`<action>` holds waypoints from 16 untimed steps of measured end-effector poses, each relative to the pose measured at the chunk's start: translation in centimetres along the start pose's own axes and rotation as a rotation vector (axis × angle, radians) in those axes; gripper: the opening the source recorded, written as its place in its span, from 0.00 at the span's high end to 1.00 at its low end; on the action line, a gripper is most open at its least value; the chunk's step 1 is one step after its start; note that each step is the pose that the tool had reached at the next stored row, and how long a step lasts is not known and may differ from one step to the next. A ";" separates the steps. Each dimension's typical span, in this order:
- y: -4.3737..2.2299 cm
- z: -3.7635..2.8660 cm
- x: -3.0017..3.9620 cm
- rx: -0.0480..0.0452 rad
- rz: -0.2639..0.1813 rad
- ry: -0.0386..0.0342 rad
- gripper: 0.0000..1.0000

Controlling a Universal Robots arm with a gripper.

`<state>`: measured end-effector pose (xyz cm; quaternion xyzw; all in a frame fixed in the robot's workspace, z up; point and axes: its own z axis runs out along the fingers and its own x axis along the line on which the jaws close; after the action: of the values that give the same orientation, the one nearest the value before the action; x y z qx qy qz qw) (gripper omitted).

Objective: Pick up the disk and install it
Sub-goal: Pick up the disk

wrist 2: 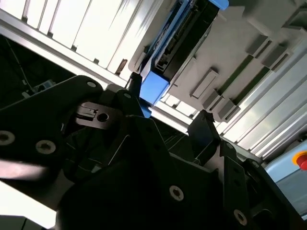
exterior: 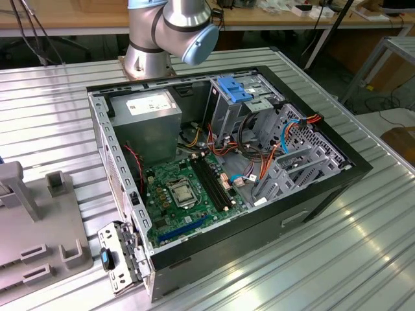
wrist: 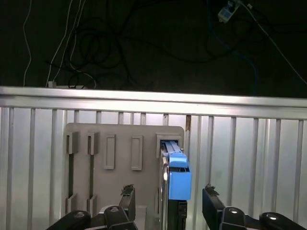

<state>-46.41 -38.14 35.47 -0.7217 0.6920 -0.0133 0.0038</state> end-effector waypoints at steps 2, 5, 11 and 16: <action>0.01 0.66 -0.24 -0.0002 0.009 0.0003 0.34; 0.00 1.01 -0.60 0.0000 0.015 0.0003 0.34; 0.10 2.02 -0.87 -0.0002 0.021 0.0003 0.34; 0.29 3.31 -0.95 -0.0002 0.021 0.0003 0.34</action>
<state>-46.65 -37.25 32.14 -0.7143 0.6997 -0.0133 0.0038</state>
